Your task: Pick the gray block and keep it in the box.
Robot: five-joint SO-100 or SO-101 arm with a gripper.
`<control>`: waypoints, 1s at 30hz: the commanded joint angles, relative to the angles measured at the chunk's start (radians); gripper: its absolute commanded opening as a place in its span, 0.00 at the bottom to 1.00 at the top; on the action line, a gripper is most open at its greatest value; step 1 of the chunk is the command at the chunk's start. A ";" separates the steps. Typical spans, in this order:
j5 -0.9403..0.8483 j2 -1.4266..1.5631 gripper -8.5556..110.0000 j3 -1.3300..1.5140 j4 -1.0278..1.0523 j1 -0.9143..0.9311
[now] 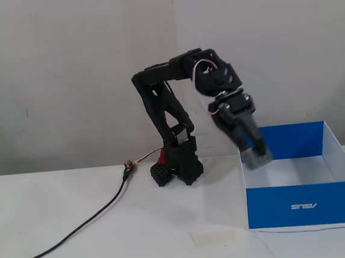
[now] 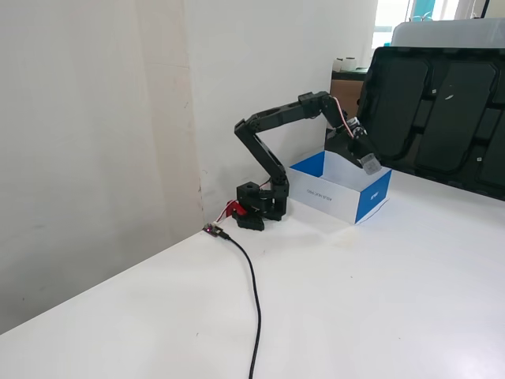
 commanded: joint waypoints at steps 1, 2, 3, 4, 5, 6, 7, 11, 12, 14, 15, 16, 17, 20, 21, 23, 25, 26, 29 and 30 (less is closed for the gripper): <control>0.005 0.084 0.09 -0.031 -0.003 -0.135; 0.005 0.086 0.09 -0.018 -0.006 -0.158; 0.005 0.086 0.09 -0.009 -0.006 -0.181; 0.005 0.086 0.09 0.002 -0.012 -0.202; 0.005 0.086 0.09 0.014 -0.015 -0.222; 0.000 0.084 0.09 0.028 -0.020 -0.244; -0.002 0.083 0.09 0.046 -0.023 -0.265; 0.005 0.087 0.09 0.120 -0.037 -0.354; 0.005 0.092 0.09 0.140 -0.048 -0.373; 0.003 0.097 0.09 0.167 -0.067 -0.405; 0.000 0.097 0.09 0.178 -0.077 -0.417; -0.002 0.097 0.09 0.184 -0.086 -0.426; -0.003 0.097 0.09 0.189 -0.091 -0.436; -0.009 0.084 0.10 0.184 -0.095 -0.449; -0.009 0.074 0.10 0.176 -0.089 -0.453; -0.014 0.043 0.10 0.153 -0.071 -0.457; -0.023 0.009 0.13 0.127 -0.051 -0.456; -0.023 -0.005 0.16 0.115 -0.043 -0.453; -0.029 -0.034 0.21 0.091 -0.023 -0.445; -0.029 -0.041 0.23 0.084 -0.017 -0.443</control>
